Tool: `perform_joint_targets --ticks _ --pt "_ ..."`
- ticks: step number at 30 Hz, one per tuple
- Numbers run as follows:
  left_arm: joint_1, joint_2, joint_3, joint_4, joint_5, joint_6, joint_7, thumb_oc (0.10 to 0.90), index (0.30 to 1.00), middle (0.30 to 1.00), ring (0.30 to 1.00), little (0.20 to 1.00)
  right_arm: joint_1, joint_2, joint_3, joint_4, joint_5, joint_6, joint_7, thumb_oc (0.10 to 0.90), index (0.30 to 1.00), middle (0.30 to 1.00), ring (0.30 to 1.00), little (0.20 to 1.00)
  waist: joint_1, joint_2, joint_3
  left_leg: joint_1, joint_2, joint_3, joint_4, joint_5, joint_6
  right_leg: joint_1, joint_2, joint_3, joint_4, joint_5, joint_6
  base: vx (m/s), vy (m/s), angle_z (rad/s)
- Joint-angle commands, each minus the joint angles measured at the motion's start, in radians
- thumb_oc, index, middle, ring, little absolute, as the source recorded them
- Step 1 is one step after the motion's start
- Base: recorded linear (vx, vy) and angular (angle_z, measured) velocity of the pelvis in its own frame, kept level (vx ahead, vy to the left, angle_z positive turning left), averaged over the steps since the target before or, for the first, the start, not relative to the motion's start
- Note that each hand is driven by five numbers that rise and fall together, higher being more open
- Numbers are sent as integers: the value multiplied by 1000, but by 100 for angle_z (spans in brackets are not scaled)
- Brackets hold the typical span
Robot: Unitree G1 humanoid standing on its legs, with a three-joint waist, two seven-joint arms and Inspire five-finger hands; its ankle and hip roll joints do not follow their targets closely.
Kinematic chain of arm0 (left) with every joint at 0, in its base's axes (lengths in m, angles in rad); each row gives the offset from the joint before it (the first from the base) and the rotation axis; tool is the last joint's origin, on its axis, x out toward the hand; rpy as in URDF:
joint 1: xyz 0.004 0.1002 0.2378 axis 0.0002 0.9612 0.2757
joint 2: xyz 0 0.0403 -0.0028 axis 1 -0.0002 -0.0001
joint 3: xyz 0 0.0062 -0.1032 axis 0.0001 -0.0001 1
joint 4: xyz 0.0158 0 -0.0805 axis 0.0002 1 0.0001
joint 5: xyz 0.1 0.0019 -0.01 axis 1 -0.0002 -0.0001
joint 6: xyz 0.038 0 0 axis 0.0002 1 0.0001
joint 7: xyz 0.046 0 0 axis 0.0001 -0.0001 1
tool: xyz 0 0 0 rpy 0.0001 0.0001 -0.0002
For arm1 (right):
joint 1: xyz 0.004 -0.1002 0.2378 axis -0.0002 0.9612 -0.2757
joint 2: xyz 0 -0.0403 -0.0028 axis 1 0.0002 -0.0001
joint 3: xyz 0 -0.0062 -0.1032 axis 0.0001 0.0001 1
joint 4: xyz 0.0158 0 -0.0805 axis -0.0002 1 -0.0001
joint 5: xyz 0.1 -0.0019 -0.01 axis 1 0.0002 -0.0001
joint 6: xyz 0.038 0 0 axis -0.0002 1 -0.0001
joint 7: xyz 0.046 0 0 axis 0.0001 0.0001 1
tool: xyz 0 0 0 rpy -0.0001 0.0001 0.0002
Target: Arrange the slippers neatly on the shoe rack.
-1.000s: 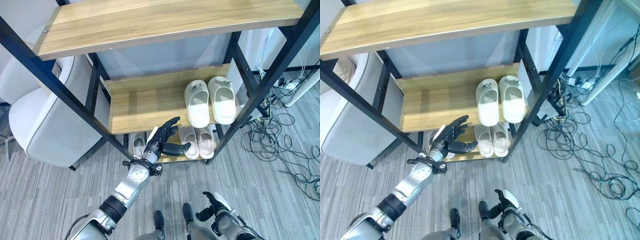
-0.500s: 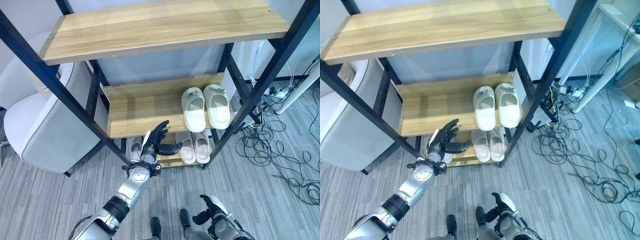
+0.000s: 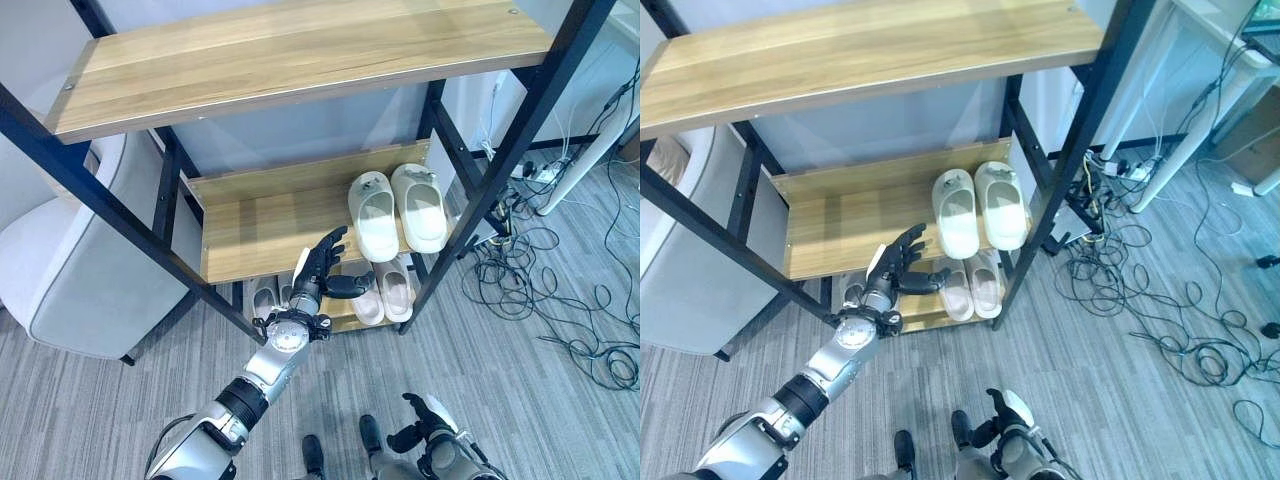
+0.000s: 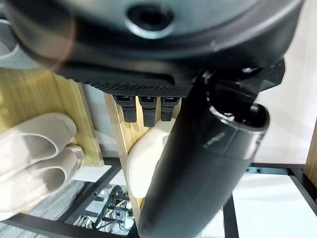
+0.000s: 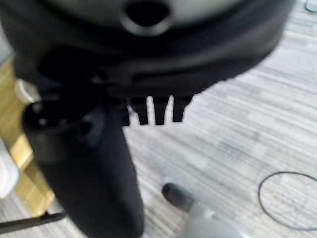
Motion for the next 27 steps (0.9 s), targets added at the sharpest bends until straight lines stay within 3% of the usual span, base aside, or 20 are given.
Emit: perform_joint_targets --ticks 1,12,27 --pt "-176 -67 8 5 15 -123 7 800 900 900 900 900 3 -20 6 55 15 -23 -24 800 900 900 900 900 10 -15 -69 -3 -19 -41 2 -175 -1 -7 -45 -27 7 -91 42 0 0 0" --pt "-218 -114 -28 80 45 -111 4 800 900 900 900 900 5 -31 11 64 13 -24 -25 800 900 900 900 900 -7 -5 -59 -10 -18 -34 2 -180 0 -22 -45 -15 10 -86 44 -1 -1 0" --pt "-177 -161 -74 95 41 -112 -28 800 900 900 900 900 -28 -51 2 81 24 -21 -28 800 900 900 900 900 -18 15 -28 -25 -17 -9 2 -176 4 -62 -46 15 21 -76 43 -20 3 -7"
